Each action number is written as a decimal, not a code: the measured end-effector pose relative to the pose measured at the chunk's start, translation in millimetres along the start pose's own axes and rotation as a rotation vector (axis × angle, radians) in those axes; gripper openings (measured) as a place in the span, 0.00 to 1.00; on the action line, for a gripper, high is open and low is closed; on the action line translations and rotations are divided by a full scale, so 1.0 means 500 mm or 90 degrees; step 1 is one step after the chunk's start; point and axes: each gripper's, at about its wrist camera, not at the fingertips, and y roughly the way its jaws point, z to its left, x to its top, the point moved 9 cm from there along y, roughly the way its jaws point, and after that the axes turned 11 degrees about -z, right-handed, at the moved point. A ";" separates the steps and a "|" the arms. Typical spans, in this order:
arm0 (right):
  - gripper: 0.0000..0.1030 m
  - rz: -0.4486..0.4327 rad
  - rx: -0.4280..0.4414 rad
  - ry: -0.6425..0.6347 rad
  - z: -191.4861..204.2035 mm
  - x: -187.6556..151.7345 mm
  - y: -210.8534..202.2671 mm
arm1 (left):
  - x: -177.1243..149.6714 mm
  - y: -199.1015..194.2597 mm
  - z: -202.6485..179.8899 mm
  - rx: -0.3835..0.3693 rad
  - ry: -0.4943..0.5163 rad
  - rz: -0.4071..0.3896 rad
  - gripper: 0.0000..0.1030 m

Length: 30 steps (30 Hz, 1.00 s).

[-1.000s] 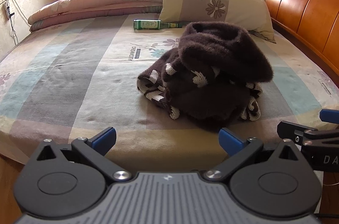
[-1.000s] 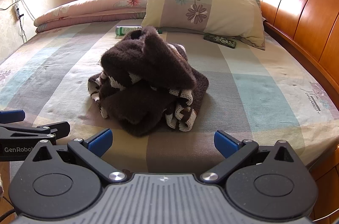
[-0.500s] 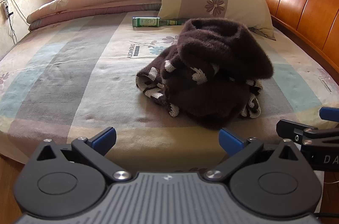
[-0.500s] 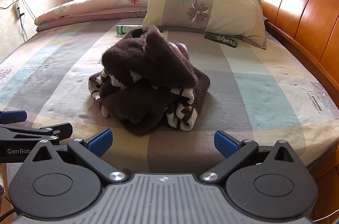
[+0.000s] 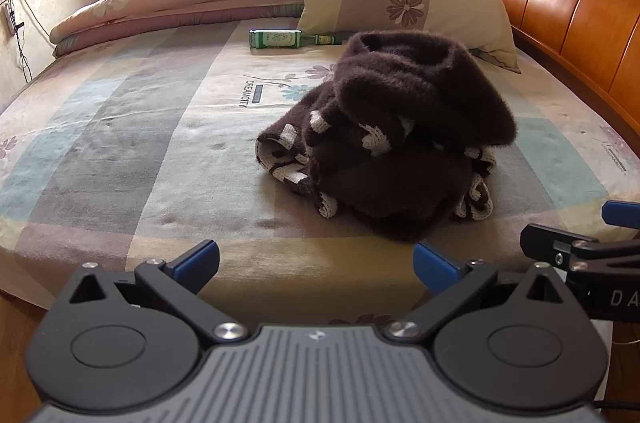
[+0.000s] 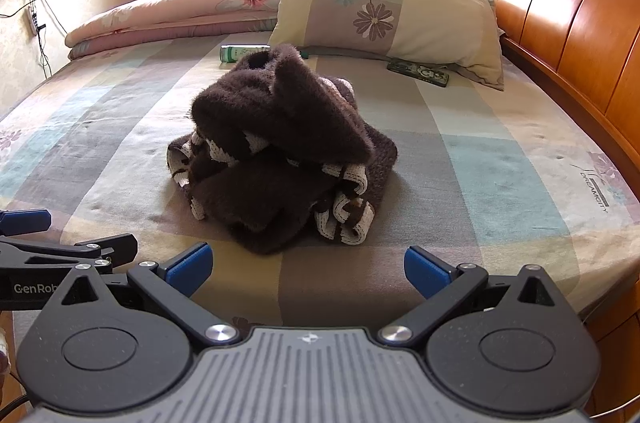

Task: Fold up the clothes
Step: 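Approach the crumpled brown sweater with both grippers open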

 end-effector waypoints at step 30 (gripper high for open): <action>1.00 0.019 0.005 0.005 -0.010 0.004 0.035 | 0.007 0.040 -0.030 -0.069 0.045 0.020 0.99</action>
